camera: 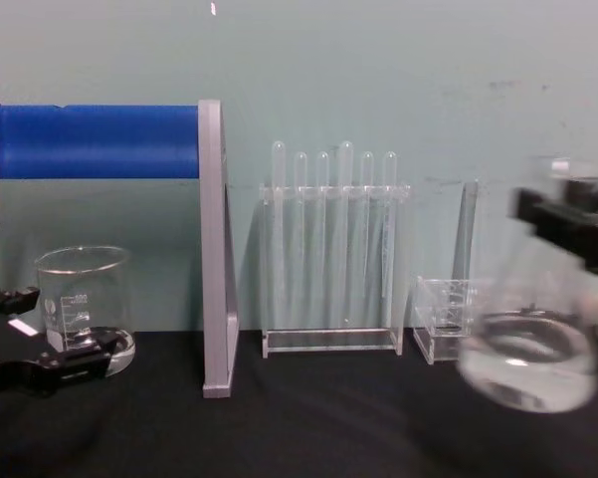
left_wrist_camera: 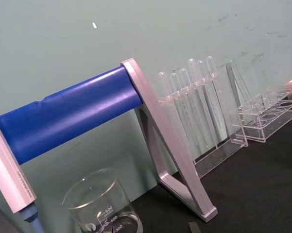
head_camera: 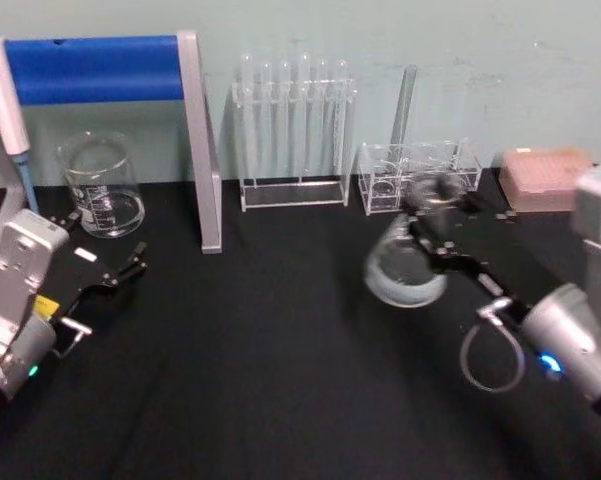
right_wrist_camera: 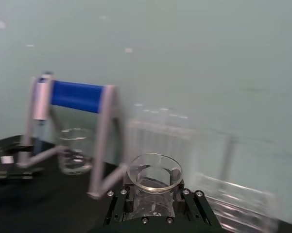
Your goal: Grasp the erlenmeyer flask with one hand, shake it three times, then place it back.
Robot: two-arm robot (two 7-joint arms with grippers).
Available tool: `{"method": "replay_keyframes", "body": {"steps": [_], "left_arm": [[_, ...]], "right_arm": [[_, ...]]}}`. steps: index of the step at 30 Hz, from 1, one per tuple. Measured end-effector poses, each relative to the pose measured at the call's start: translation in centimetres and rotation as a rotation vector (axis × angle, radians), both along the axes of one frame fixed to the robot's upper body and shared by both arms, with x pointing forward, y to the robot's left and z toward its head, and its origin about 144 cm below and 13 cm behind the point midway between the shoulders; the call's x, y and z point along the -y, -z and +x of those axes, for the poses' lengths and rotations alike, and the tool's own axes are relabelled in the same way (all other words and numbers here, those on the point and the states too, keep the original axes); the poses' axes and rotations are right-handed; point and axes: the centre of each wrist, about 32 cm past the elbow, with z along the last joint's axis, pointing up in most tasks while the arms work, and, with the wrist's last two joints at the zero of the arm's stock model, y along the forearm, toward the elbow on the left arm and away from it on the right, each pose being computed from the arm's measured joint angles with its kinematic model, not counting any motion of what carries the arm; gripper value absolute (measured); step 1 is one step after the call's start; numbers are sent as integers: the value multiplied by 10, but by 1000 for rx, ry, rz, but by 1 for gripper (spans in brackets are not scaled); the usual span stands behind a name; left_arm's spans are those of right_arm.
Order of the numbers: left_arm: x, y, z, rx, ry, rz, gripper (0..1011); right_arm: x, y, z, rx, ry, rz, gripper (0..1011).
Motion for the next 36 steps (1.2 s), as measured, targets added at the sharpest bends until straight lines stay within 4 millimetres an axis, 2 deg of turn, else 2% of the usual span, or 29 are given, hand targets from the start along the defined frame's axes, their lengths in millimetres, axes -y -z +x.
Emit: {"method": "replay_keyframes", "body": {"steps": [8, 16, 26, 36], "left_arm": [[0, 0, 0, 0, 0, 0, 1001], [0, 0, 0, 0, 0, 0, 1001], [0, 0, 0, 0, 0, 0, 1001], [0, 0, 0, 0, 0, 0, 1001]], "right_arm": [[19, 0, -20, -2, 147, -2, 449], [21, 0, -18, -7, 151, -4, 449], [-5, 2, 7, -19, -58, -13, 449], [-46, 5, 30, -30, -354, -21, 449]]}}
